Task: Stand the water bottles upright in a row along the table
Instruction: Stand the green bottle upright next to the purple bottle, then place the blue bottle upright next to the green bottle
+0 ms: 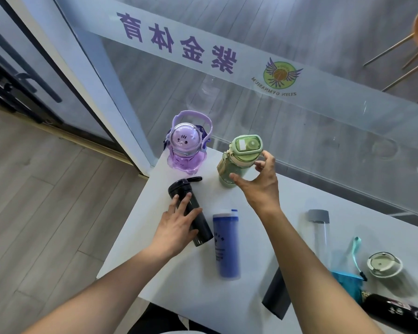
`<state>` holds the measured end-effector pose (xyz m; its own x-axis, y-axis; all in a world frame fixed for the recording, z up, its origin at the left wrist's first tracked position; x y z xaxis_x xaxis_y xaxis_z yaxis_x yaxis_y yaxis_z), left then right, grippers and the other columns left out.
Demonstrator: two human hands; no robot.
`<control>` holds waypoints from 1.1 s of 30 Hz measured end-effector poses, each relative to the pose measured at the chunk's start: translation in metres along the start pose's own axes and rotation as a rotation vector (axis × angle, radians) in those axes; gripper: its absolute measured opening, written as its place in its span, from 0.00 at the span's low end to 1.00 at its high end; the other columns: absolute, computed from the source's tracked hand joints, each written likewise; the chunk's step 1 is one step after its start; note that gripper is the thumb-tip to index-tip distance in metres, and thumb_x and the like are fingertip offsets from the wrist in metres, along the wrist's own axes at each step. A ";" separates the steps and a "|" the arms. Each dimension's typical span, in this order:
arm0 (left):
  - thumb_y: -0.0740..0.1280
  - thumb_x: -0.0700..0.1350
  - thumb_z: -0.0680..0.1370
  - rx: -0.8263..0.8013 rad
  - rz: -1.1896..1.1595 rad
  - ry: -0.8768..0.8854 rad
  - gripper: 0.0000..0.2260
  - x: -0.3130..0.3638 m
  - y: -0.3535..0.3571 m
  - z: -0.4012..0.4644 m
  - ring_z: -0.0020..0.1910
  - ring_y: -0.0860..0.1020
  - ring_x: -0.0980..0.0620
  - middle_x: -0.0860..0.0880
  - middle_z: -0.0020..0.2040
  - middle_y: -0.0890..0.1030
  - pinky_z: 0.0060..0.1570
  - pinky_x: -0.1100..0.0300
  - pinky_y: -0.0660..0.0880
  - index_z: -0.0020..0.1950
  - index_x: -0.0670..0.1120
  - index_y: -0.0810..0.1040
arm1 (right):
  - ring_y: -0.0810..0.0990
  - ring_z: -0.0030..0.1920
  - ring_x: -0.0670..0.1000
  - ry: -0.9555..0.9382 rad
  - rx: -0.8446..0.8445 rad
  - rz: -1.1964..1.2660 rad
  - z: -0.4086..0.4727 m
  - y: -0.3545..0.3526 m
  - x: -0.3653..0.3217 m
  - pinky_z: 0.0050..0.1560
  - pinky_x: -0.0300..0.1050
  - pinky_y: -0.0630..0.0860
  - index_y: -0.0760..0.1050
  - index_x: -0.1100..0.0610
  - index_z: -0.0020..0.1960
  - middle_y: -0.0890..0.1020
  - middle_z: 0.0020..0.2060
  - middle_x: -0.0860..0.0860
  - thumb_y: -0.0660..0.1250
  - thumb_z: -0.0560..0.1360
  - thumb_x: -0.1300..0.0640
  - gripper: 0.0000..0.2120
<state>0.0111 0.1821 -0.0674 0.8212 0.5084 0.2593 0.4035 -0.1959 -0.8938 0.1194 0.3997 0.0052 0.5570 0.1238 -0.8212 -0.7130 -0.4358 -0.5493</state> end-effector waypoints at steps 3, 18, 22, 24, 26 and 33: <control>0.67 0.56 0.76 0.005 0.003 -0.001 0.27 -0.001 0.001 -0.002 0.79 0.47 0.39 0.48 0.81 0.48 0.65 0.45 0.67 0.74 0.59 0.63 | 0.75 0.62 0.52 0.167 -0.093 -0.173 -0.017 0.012 0.028 0.62 0.48 0.74 0.62 0.50 0.72 0.75 0.63 0.54 0.80 0.64 0.43 0.44; 0.65 0.55 0.78 -0.043 0.020 -0.009 0.24 0.002 -0.006 -0.002 0.78 0.47 0.40 0.47 0.81 0.48 0.68 0.44 0.61 0.73 0.58 0.64 | 0.76 0.62 0.58 0.394 -0.182 -0.283 -0.057 0.006 0.061 0.60 0.52 0.76 0.67 0.52 0.68 0.78 0.61 0.52 0.77 0.61 0.38 0.41; 0.66 0.54 0.77 -0.011 -0.020 -0.028 0.24 0.005 -0.003 -0.003 0.78 0.48 0.40 0.46 0.81 0.50 0.65 0.44 0.65 0.72 0.57 0.66 | 0.78 0.55 0.52 0.335 0.010 -0.088 -0.048 -0.049 0.048 0.52 0.45 0.75 0.69 0.47 0.63 0.79 0.55 0.46 0.80 0.61 0.46 0.35; 0.66 0.54 0.77 -0.010 -0.022 -0.032 0.24 0.007 -0.001 -0.002 0.78 0.48 0.41 0.47 0.81 0.50 0.65 0.45 0.66 0.72 0.57 0.66 | 0.77 0.52 0.50 0.263 0.084 -0.024 -0.045 -0.068 0.044 0.49 0.41 0.72 0.68 0.47 0.62 0.78 0.52 0.43 0.82 0.62 0.50 0.34; 0.66 0.54 0.77 -0.009 -0.032 -0.035 0.24 0.009 0.001 -0.002 0.78 0.47 0.41 0.46 0.81 0.50 0.65 0.45 0.67 0.72 0.57 0.66 | 0.76 0.52 0.48 0.205 0.134 0.009 -0.042 -0.077 0.042 0.48 0.37 0.70 0.67 0.46 0.61 0.76 0.51 0.40 0.83 0.62 0.52 0.35; 0.67 0.53 0.76 0.005 -0.055 -0.030 0.24 0.010 0.004 0.001 0.79 0.47 0.40 0.46 0.81 0.51 0.63 0.45 0.70 0.72 0.55 0.68 | 0.77 0.57 0.49 0.120 0.161 0.015 -0.023 -0.074 0.049 0.58 0.45 0.75 0.68 0.45 0.65 0.77 0.59 0.44 0.84 0.61 0.51 0.38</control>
<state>0.0205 0.1878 -0.0687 0.7851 0.5433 0.2974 0.4459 -0.1625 -0.8802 0.2088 0.4176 0.0089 0.5859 0.0068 -0.8104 -0.7750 -0.2875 -0.5628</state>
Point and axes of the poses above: each hand's wrist, its own z-axis towards the middle knuckle, its own y-axis out of the palm, x = y × z, the point moved 4 cm from there along z, towards the middle knuckle
